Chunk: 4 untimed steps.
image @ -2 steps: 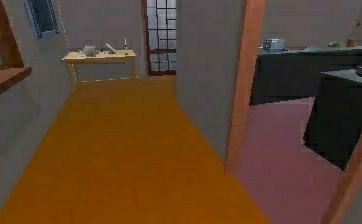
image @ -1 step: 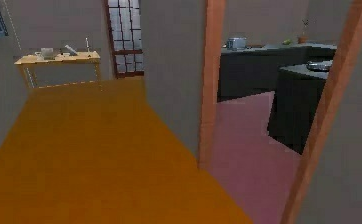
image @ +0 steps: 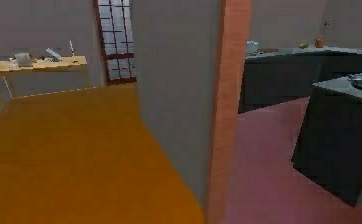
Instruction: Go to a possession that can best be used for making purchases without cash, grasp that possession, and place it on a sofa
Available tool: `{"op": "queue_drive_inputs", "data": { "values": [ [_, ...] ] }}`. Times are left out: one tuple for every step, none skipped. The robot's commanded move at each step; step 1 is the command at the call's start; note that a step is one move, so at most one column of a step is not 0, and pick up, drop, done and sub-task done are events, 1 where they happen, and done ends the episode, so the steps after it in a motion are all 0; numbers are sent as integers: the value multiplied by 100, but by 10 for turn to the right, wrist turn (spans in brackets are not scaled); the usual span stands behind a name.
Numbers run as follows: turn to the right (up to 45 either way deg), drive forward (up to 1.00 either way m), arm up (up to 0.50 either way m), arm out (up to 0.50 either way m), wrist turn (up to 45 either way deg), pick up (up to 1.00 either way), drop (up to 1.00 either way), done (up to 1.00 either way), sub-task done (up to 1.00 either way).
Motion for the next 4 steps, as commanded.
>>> {"op": "queue_drive_inputs", "data": {
  "values": [
    [60,0,0,0,0,0,0,0,0],
    [0,55,0,0,0,0,0,0,0],
    [450,0,0,0,0,0,0,0,0],
    [240,0,0,0,0,0,0,0,0]
  ]
}}
